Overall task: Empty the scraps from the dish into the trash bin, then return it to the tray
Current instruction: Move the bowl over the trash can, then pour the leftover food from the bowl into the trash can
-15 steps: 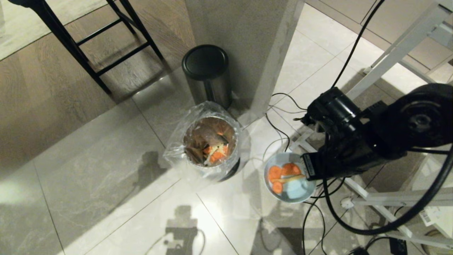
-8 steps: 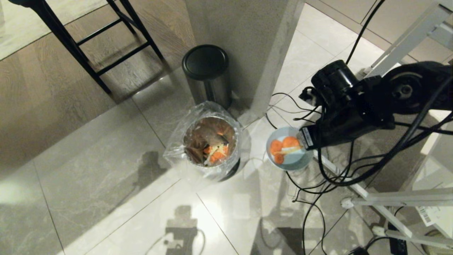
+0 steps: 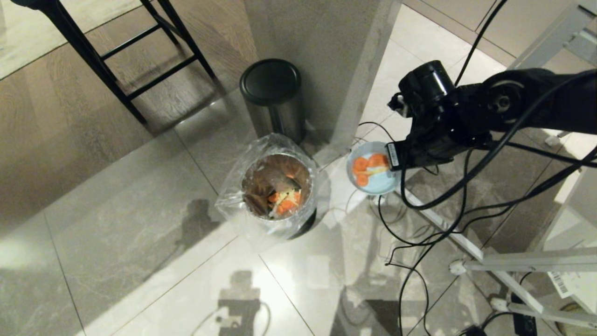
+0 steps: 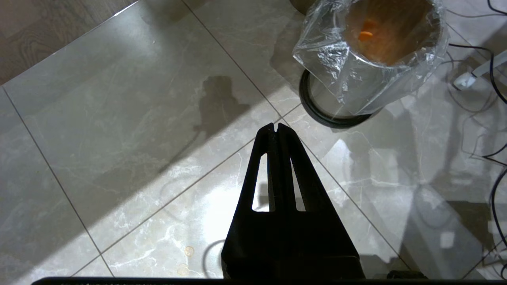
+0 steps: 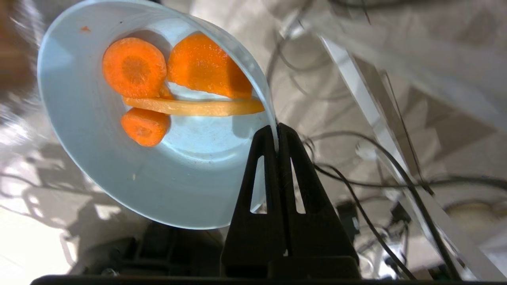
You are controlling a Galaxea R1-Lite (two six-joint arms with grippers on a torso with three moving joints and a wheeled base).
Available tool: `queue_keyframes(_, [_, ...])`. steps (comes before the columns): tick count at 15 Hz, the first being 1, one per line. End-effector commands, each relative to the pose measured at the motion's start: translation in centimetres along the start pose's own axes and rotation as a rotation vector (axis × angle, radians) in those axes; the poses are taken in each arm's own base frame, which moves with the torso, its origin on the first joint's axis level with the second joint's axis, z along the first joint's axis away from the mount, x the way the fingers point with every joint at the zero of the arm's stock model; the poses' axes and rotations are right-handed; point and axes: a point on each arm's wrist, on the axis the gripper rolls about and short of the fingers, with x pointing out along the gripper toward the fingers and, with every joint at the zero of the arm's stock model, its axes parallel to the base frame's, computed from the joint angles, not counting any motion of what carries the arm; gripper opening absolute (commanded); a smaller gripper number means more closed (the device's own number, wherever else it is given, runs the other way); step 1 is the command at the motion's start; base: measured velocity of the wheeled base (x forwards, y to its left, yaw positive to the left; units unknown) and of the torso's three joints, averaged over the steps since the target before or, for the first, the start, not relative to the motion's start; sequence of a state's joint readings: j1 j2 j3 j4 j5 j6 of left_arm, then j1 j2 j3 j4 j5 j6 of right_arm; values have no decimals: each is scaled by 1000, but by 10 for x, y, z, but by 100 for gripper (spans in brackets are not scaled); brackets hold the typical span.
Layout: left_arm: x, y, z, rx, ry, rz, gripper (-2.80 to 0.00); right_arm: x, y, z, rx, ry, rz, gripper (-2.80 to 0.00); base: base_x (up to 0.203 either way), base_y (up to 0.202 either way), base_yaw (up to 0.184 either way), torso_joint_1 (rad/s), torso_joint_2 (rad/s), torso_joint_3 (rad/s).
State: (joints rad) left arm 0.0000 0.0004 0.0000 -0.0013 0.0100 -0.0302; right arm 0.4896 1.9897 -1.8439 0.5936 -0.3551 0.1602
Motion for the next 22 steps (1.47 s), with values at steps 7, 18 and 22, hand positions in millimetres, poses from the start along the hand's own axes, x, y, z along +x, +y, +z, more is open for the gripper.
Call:
queue_keyframes(7, [0, 0, 0, 0, 1, 1, -280, -2, 42, 20, -19, -182, 92, -280, 0, 0, 0, 0, 0, 0])
queue_keyframes(18, [0, 0, 0, 0, 0, 1, -280, -13, 63, 32, -161, -357, -39, -280, 0, 0, 0, 0, 0, 0])
queue_keyframes(22, [0, 0, 0, 0, 1, 1, -280, -17, 75, 40, -270, -465, -63, -280, 0, 0, 0, 0, 0, 0])
